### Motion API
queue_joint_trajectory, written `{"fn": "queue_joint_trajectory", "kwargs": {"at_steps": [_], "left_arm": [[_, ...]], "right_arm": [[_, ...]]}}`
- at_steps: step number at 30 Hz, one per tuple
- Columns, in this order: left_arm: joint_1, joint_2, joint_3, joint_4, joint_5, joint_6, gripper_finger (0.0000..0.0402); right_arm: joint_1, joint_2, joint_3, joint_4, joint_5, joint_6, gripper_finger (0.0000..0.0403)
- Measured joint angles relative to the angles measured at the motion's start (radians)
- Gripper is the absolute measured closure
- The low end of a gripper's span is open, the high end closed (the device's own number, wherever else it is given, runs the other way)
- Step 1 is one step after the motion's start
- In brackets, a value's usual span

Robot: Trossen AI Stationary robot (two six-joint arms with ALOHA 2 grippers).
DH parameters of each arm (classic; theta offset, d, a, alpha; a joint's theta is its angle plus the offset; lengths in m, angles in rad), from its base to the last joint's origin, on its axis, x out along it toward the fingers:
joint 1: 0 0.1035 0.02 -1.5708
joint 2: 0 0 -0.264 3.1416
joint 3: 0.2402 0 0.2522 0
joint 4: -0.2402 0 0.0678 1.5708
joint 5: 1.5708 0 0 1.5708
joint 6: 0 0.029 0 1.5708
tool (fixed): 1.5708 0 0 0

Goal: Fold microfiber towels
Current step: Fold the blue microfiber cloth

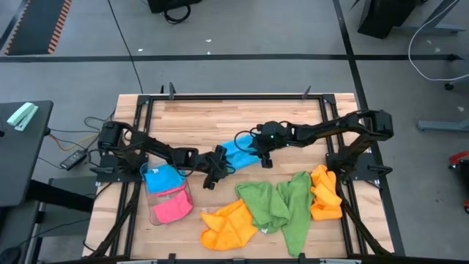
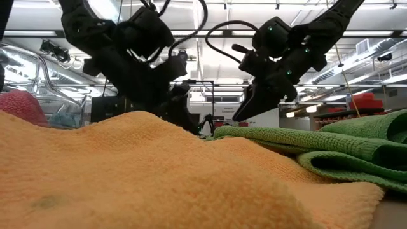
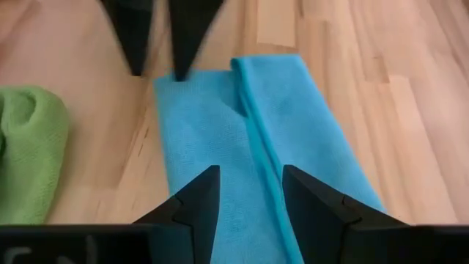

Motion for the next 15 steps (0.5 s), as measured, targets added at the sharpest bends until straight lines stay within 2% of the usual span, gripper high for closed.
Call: {"fn": "queue_joint_trajectory", "kwargs": {"at_steps": [4, 8, 11, 15], "left_arm": [[-0.002, 0.031, 0.001, 0.005, -0.027, 0.071, 0.0167], [-0.003, 0.058, 0.002, 0.047, -0.055, 0.061, 0.0194], [-0.003, 0.065, 0.002, 0.05, -0.058, 0.031, 0.0234], [-0.002, 0.071, 0.002, 0.045, -0.082, -0.056, 0.0323]], "right_arm": [[0.027, 0.01, 0.0, 0.0, 0.04, 0.003, 0.0245], [0.041, 0.01, 0.0, 0.003, 0.054, 0.01, 0.0245], [0.048, 0.01, 0.0, 0.013, 0.054, 0.009, 0.0245], [0.051, 0.01, 0.0, 0.024, 0.053, 0.012, 0.0245]]}}
